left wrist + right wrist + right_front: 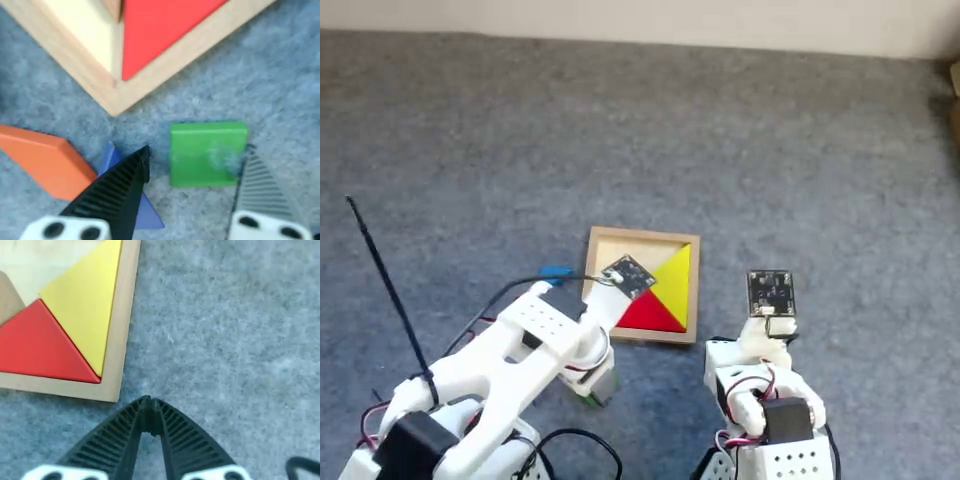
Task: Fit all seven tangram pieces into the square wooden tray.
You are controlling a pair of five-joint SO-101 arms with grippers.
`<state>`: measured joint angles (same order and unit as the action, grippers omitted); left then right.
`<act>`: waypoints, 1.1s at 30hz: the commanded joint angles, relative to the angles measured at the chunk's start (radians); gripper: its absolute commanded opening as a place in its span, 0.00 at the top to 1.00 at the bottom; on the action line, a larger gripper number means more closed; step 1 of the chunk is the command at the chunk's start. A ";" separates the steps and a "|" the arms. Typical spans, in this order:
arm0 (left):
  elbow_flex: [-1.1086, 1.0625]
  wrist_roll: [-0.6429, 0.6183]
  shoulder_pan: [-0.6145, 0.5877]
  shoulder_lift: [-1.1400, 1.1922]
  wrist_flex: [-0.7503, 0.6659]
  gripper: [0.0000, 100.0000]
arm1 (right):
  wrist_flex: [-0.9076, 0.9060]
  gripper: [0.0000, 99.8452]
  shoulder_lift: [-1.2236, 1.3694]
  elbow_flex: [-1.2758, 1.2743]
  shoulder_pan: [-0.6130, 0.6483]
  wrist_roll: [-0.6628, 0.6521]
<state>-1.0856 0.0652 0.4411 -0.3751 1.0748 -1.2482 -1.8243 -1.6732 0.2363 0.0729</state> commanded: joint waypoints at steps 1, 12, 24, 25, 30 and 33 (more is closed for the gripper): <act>0.016 -0.003 0.071 0.002 -0.006 0.79 | -0.005 0.99 -0.012 -0.125 -0.008 -0.003; 0.093 0.000 0.143 0.001 0.043 0.95 | -0.005 0.99 -0.012 -0.125 -0.008 -0.003; 0.440 0.071 0.136 0.001 0.238 0.96 | -0.005 0.99 -0.012 -0.125 -0.008 -0.005; 0.469 0.071 0.125 0.004 0.233 0.96 | -0.005 0.99 -0.012 -0.125 -0.008 -0.005; 0.567 0.069 0.033 0.036 0.114 0.96 | -0.005 0.99 -0.012 -0.125 -0.008 -0.005; 0.608 0.069 -0.013 0.114 0.014 0.96 | -0.005 0.99 -0.012 -0.125 -0.008 -0.005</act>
<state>-0.5731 0.1266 0.4964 -0.3261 1.2052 -1.2482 -1.8243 -1.6732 0.2363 0.0729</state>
